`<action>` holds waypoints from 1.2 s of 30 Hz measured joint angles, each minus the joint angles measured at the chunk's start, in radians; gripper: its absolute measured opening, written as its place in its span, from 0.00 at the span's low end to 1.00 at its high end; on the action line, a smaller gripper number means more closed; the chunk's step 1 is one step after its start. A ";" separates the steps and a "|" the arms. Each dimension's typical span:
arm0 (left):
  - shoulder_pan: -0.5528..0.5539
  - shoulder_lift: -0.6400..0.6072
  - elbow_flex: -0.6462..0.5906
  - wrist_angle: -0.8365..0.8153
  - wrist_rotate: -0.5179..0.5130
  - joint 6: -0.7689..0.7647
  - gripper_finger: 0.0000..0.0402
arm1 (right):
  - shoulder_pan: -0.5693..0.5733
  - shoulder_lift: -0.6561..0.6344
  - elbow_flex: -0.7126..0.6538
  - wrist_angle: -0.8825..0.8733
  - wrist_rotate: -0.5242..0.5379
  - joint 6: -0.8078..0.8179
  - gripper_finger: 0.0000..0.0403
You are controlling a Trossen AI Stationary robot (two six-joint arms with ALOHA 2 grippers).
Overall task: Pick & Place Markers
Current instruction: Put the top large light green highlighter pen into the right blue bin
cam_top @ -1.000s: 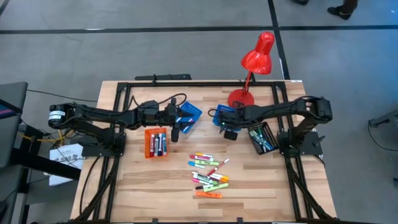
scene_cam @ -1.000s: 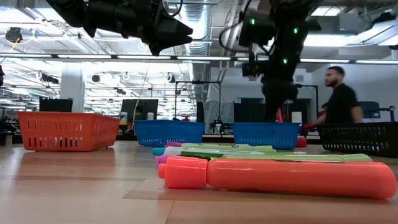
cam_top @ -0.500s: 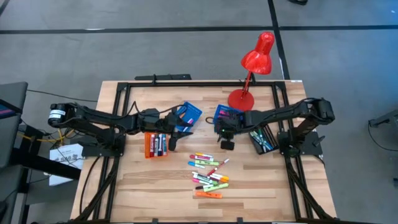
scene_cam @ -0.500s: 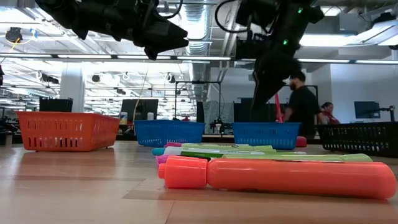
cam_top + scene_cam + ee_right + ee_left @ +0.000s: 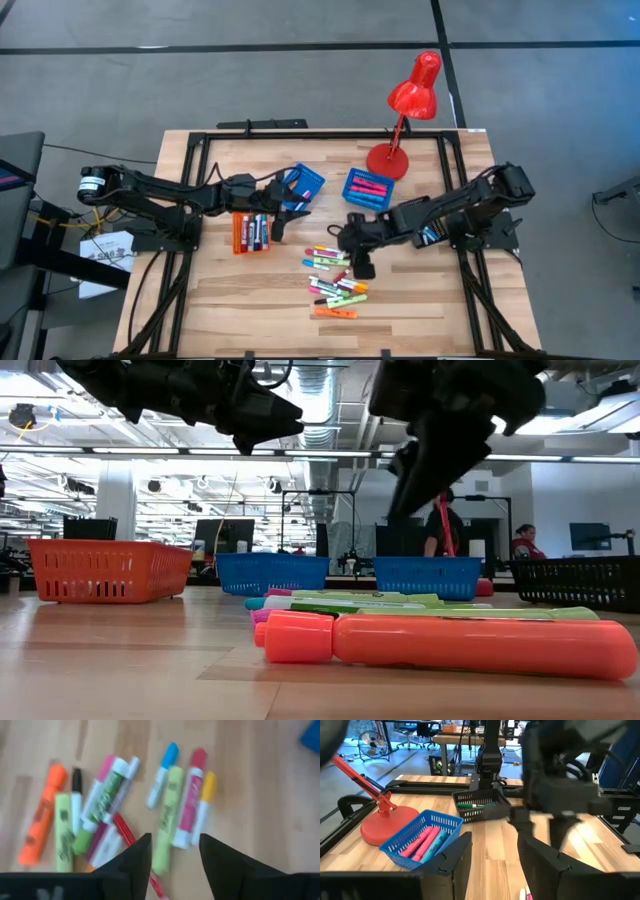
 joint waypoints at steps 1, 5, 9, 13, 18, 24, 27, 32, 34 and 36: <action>0.000 0.000 0.000 0.004 0.000 0.000 0.39 | 0.008 0.011 0.000 0.010 -0.001 0.024 0.41; 0.000 0.000 0.000 0.014 0.000 0.004 0.39 | 0.035 0.063 -0.002 0.043 0.000 0.109 0.44; 0.000 0.000 0.000 0.053 0.000 0.107 0.39 | 0.059 0.117 -0.002 0.055 0.003 0.150 0.44; 0.000 0.000 0.000 0.103 0.000 0.181 0.39 | 0.072 0.150 -0.002 0.061 0.015 0.219 0.43; 0.001 0.000 0.001 0.143 0.000 0.237 0.39 | 0.072 0.150 -0.002 0.049 0.116 0.232 0.40; 0.023 0.000 0.001 0.162 0.000 0.245 0.39 | 0.091 0.176 -0.002 0.051 0.121 0.241 0.40; 0.039 0.000 0.001 0.161 0.000 0.237 0.39 | 0.099 0.211 -0.001 0.064 0.079 0.258 0.40; 0.054 0.000 0.001 0.161 0.000 0.229 0.39 | 0.099 0.256 0.004 0.056 0.129 0.252 0.39; 0.054 0.000 0.001 0.161 0.000 0.228 0.39 | 0.092 0.257 0.003 0.055 0.131 0.249 0.37; 0.053 0.000 0.001 0.161 0.000 0.228 0.39 | 0.085 0.252 0.002 0.053 0.122 0.235 0.34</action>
